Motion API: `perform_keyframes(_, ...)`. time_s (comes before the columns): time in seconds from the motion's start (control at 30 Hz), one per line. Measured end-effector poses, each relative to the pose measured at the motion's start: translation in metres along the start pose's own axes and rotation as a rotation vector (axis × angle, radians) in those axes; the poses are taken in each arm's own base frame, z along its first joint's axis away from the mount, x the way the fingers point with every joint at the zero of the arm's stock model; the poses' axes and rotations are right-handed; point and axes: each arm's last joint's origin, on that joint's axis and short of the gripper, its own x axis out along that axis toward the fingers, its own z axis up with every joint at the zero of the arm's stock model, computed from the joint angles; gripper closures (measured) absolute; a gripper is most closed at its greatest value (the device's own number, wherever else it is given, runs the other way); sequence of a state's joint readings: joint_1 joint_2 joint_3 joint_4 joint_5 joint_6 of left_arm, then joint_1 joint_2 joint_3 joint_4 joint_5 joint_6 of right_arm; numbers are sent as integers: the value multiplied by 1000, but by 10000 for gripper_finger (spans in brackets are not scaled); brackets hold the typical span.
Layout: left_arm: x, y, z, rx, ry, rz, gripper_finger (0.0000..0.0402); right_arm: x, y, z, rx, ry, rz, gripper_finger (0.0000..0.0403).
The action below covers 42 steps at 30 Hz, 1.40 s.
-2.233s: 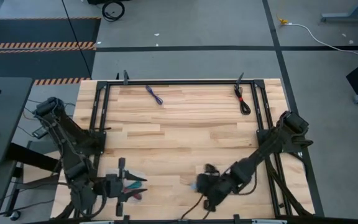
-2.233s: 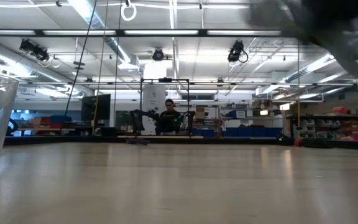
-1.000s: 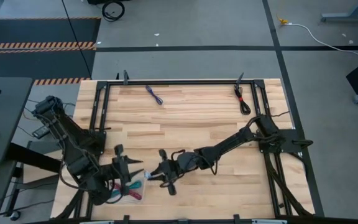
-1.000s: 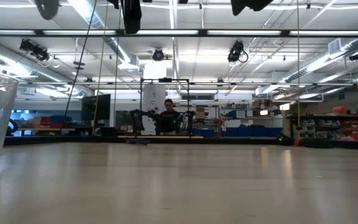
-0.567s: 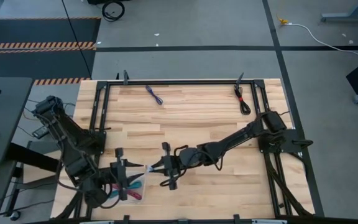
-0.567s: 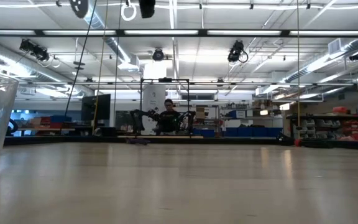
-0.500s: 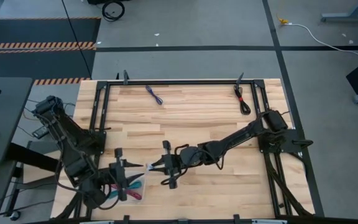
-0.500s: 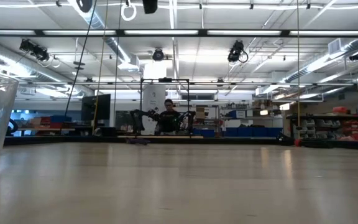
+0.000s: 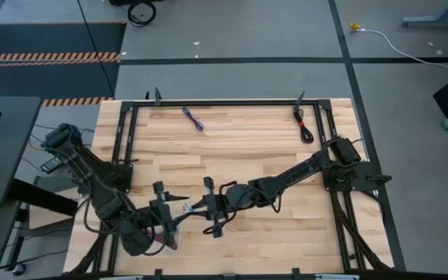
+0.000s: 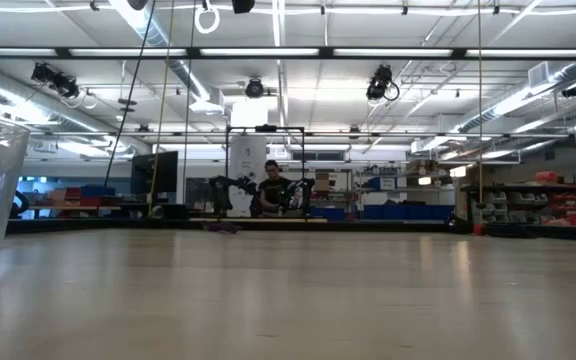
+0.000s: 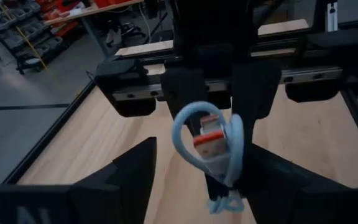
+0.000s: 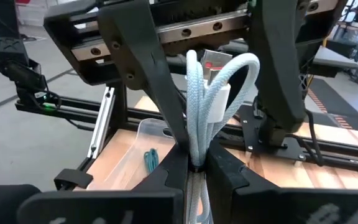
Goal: Pick and place USB-C Cables
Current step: Put the white charger cable into the transparent bin
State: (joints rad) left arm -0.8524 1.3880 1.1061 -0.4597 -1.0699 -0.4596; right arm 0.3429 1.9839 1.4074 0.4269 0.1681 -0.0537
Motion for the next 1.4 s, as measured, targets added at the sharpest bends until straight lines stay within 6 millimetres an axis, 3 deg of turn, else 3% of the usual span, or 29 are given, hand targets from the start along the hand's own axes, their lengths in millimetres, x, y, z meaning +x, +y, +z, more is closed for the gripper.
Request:
perform_keyframes(0.17,5,1,3,-38,-3,-6,154,0,0,-1,-4,8,6,368)
perform_keyframes(0.33,8,2,4,-44,3,-8,162,0,0,-1,-2,5,5,368)
perform_keyframes(0.47,9,2,4,-46,19,-37,216,0,0,-2,14,9,4,357)
perform_keyframes(0.67,6,5,6,-39,21,-59,362,0,0,-3,19,28,-3,289)
perform_keyframes(0.83,-3,5,6,-30,10,-75,364,-4,-4,-16,-84,202,-151,267)
perform_keyframes(1.0,-20,10,-4,-57,81,-102,364,-24,-19,-19,-205,426,-437,264)
perform_keyframes(1.1,-25,14,-15,-84,189,-128,364,-41,-28,-21,-227,580,-499,265)
perform_keyframes(1.3,-30,17,-35,-217,675,-330,364,-90,-50,-14,-65,853,-543,268)
perform_keyframes(1.4,-29,23,-40,-239,817,-322,360,-116,-62,-6,55,957,-552,268)
